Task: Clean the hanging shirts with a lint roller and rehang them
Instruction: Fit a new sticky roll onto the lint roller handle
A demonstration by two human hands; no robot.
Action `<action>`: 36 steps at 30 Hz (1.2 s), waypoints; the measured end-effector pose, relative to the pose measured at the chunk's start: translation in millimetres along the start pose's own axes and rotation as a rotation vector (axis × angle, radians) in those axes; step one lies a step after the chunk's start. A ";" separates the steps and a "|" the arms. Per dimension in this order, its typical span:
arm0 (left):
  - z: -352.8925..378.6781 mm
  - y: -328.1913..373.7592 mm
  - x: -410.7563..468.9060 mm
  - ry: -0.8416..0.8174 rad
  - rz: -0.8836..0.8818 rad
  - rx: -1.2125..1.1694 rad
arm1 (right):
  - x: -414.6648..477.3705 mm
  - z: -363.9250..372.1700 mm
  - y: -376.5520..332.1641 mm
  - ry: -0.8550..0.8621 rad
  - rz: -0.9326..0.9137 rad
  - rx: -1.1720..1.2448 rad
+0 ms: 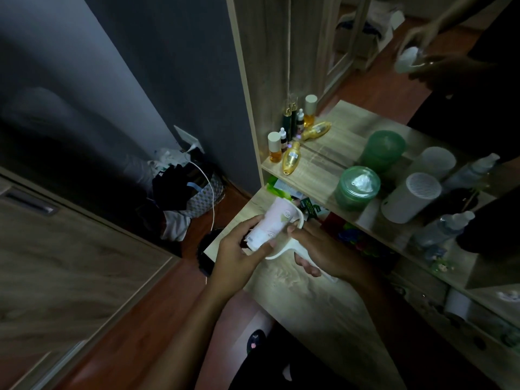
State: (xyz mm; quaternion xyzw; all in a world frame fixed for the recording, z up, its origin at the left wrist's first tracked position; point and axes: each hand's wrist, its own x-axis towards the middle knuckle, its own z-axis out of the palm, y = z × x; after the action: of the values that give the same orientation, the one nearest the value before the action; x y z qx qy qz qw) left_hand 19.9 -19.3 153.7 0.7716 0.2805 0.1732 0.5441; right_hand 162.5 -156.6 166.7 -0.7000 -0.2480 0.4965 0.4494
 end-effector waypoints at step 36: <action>-125.1 57.5 -48.4 0.401 0.303 0.036 | -13.5 118.8 -96.4 0.080 -0.301 0.042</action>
State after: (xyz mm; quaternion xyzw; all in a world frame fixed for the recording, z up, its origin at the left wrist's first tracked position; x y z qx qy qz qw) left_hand -75.5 29.0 253.0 0.7646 0.2673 0.3973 0.4313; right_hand 57.8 -76.2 245.3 -0.6645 -0.3215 0.4006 0.5428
